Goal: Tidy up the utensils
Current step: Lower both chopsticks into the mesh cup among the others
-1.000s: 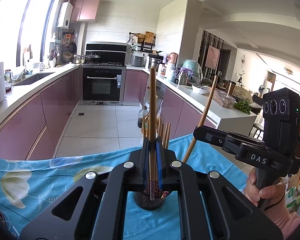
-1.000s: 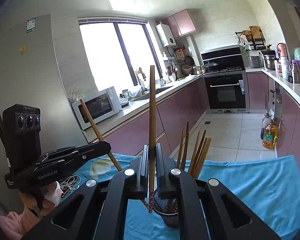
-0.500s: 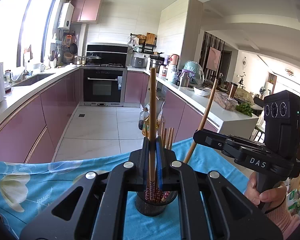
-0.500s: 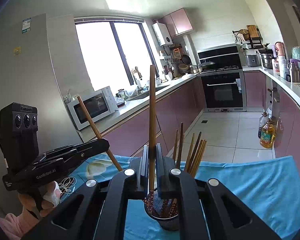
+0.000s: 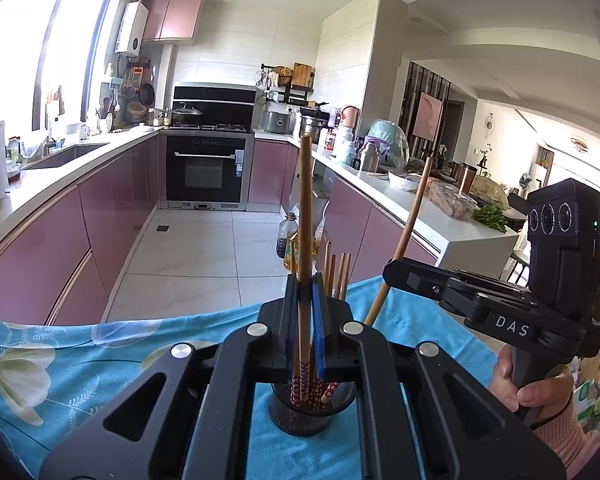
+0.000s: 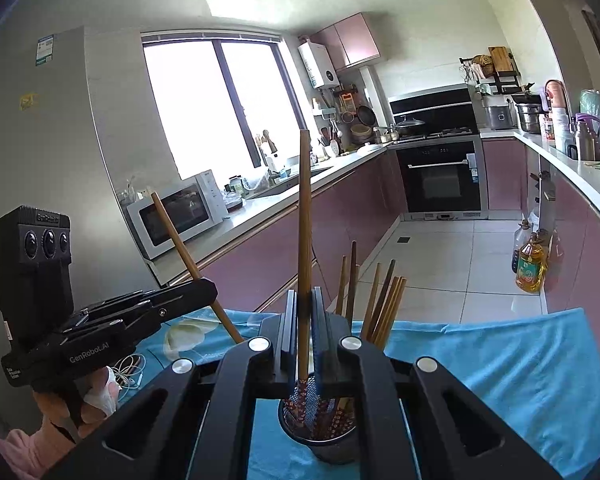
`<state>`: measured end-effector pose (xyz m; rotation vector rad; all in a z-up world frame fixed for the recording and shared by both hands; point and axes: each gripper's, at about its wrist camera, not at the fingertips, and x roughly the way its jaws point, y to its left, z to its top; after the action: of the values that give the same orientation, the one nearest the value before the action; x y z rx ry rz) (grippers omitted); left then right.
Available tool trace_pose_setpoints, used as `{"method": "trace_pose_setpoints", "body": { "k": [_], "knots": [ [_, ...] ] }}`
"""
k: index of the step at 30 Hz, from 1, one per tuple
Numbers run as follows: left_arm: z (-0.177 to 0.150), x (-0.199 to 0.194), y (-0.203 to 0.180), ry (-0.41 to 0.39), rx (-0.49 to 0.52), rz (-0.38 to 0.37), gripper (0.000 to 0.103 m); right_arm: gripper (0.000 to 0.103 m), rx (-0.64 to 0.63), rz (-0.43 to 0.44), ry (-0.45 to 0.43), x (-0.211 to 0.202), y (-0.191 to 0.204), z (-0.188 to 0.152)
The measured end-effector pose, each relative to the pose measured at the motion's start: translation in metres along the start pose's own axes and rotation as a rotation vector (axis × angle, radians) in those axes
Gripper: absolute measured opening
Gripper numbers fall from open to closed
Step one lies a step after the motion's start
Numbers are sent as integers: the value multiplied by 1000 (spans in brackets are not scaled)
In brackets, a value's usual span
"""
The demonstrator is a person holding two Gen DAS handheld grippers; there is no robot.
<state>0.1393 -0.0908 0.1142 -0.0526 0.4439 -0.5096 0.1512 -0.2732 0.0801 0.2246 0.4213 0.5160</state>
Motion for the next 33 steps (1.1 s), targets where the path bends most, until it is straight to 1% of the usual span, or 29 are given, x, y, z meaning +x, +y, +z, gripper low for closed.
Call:
{"method": "trace_pose_setpoints", "body": {
  "k": [15,33],
  "knots": [
    [-2,12,-3,26,0,2,8,6,6,-21,28,11,-3,-4],
    [-8,24,9,71,-3,3,8,6,23,-27,68,26,-9,-15]
  ]
}}
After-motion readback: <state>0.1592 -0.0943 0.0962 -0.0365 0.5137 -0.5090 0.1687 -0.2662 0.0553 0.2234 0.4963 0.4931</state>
